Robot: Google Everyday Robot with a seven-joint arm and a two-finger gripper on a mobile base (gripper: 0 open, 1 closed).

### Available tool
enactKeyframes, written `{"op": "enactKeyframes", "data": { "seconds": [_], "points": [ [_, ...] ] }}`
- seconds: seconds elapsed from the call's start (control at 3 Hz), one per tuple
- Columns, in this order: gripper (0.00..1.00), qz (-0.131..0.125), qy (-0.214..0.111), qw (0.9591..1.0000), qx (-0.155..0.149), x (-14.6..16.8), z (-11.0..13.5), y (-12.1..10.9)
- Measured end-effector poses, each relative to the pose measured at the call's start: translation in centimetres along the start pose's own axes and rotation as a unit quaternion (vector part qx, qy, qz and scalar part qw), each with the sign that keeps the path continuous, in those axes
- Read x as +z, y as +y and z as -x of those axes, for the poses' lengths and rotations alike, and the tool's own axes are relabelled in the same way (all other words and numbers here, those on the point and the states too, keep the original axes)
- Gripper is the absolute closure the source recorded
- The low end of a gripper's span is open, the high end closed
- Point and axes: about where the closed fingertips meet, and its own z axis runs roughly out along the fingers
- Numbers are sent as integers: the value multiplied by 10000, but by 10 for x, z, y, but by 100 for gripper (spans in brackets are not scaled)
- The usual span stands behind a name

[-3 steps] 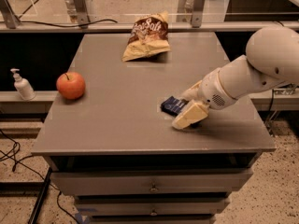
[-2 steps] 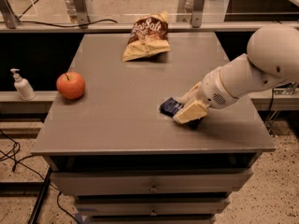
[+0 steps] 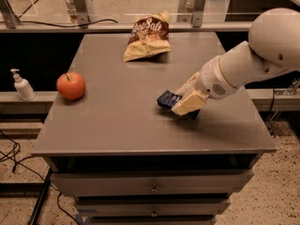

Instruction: Move rxbar blueberry near apple

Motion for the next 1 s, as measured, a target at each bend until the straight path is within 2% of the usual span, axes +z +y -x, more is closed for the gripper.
{"op": "enactKeyframes", "data": {
  "seconds": [0.33,0.67,1.0],
  "points": [
    [100,-143,-265,9988,-398,-22,49,-7],
    [100,-131,-250,9987,-429,-22,51,-6],
    [100,-17,-384,9980,-506,1,81,-7]
  ]
}}
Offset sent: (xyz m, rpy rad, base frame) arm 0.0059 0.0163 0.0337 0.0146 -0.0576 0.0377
